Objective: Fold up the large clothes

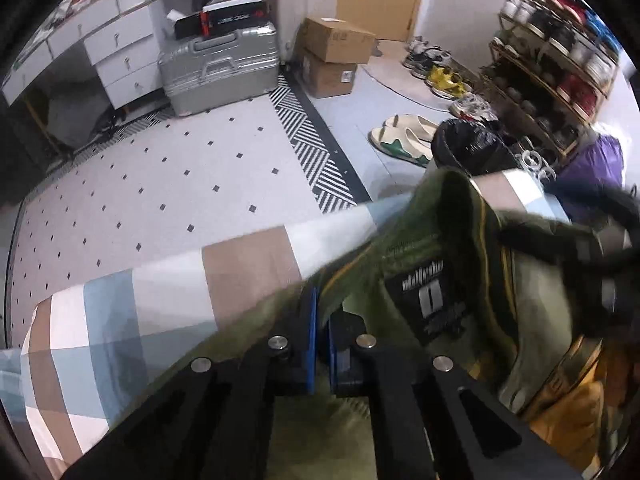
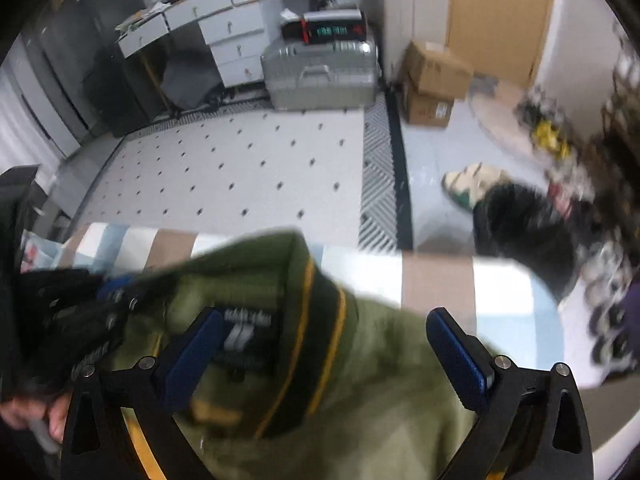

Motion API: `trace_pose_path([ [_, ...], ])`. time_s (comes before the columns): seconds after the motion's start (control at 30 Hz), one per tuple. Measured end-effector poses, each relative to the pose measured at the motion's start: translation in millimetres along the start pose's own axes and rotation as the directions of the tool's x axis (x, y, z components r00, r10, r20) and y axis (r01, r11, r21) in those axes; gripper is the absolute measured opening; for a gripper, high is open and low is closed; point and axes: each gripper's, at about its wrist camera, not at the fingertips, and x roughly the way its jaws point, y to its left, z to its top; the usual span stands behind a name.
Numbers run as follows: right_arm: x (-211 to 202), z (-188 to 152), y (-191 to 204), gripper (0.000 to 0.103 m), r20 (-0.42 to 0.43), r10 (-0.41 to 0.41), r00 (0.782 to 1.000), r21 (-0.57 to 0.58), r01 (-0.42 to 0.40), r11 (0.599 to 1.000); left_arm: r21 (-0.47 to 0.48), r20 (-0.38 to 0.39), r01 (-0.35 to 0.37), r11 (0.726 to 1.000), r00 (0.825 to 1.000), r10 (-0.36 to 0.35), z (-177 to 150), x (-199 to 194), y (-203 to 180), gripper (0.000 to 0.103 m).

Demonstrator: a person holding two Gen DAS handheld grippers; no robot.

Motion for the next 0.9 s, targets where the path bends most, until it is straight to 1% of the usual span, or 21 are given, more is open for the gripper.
trace_pose_path([
  [0.03, 1, 2, 2, 0.102, 0.017, 0.0, 1.0, -0.006, 0.0, 1.0, -0.008, 0.003, 0.0, 1.0, 1.0, 0.0, -3, 0, 2, 0.0],
  [0.1, 13, 3, 6, 0.102, -0.014, -0.02, 1.0, -0.025, 0.019, 1.0, -0.026, 0.004, 0.023, 0.999, 1.0, -0.023, -1, 3, 6, 0.0],
  [0.13, 25, 3, 10, 0.102, -0.059, -0.073, 0.996, -0.063, 0.069, 0.996, -0.037, 0.006, 0.023, 0.999, 1.0, -0.023, 0, 3, 8, 0.0],
  [0.17, 34, 1, 13, 0.099, -0.085, -0.112, 0.99, -0.099, 0.104, 0.99, -0.046, 0.005, 0.029, 0.999, 1.0, -0.029, 1, 3, 8, 0.0],
  [0.2, 41, 0, 15, 0.092, -0.103, -0.143, 0.984, -0.133, 0.129, 0.983, -0.054, 0.002, 0.031, 0.998, 1.0, -0.031, 3, 3, 8, 0.0],
  [0.23, 44, -1, 17, 0.088, -0.114, -0.158, 0.981, -0.152, 0.14, 0.978, -0.066, 0.0, 0.029, 0.997, 1.0, -0.029, 5, 5, 8, 0.0],
  [0.3, 55, -4, 19, 0.069, -0.142, -0.183, 0.973, -0.189, 0.154, 0.97, -0.07, -0.004, 0.026, 0.997, 1.0, -0.026, 8, 7, 5, 0.0],
  [0.37, 60, -6, 20, 0.062, -0.153, -0.181, 0.972, -0.198, 0.15, 0.969, -0.068, 0.0, 0.022, 0.997, 1.0, -0.022, 10, 8, 3, 0.0],
  [0.4, 56, -7, 20, 0.047, -0.121, -0.173, 0.977, -0.193, 0.148, 0.97, -0.07, 0.019, 0.027, 0.997, 1.0, -0.025, 10, 8, 3, 0.0],
  [0.43, 53, -8, 21, 0.04, -0.098, -0.164, 0.982, -0.202, 0.141, 0.969, -0.071, 0.023, 0.019, 0.997, 1.0, -0.018, 14, 11, 4, 0.001],
  [0.47, 50, -9, 23, 0.03, -0.078, -0.189, 0.979, -0.219, 0.168, 0.961, -0.071, 0.007, 0.017, 0.997, 1.0, -0.017, 15, 17, 4, 0.001],
  [0.5, 50, -9, 24, 0.023, -0.069, -0.204, 0.977, -0.233, 0.183, 0.955, -0.077, 0.009, 0.016, 0.997, 1.0, -0.016, 15, 18, 6, 0.001],
  [0.57, 46, -9, 23, 0.013, -0.05, -0.21, 0.976, -0.246, 0.192, 0.95, -0.092, 0.01, 0.012, 0.996, 1.0, -0.011, 16, 18, 6, 0.001],
  [0.63, 30, -10, 20, 0.011, -0.012, -0.175, 0.985, -0.238, 0.167, 0.957, -0.098, 0.008, 0.001, 0.995, 1.0, 0.0, 12, 14, 5, 0.0],
  [0.7, 13, -13, 23, 0.01, 0.025, -0.162, 0.986, -0.243, 0.164, 0.956, -0.095, 0.031, -0.009, 0.995, 0.999, 0.012, 6, 2, 3, 0.0],
  [0.77, -7, -21, 32, 0.01, 0.083, -0.17, 0.982, -0.279, 0.187, 0.942, -0.072, 0.079, -0.041, 0.997, 0.996, 0.046, -4, -17, -1, 0.0],
  [0.8, -15, -24, 35, 0.01, 0.106, -0.172, 0.979, -0.287, 0.196, 0.938, -0.058, 0.1, -0.039, 0.998, 0.994, 0.045, -11, -31, -4, 0.0],
  [0.87, -48, -35, 40, 0.01, 0.178, -0.167, 0.97, -0.286, 0.213, 0.934, -0.059, 0.164, -0.045, 0.997, 0.985, 0.054, -26, -59, -7, 0.0],
  [0.9, -64, -40, 43, 0.009, 0.214, -0.159, 0.964, -0.282, 0.217, 0.935, -0.07, 0.19, -0.012, 0.997, 0.982, 0.025, -36, -76, -10, 0.0],
])
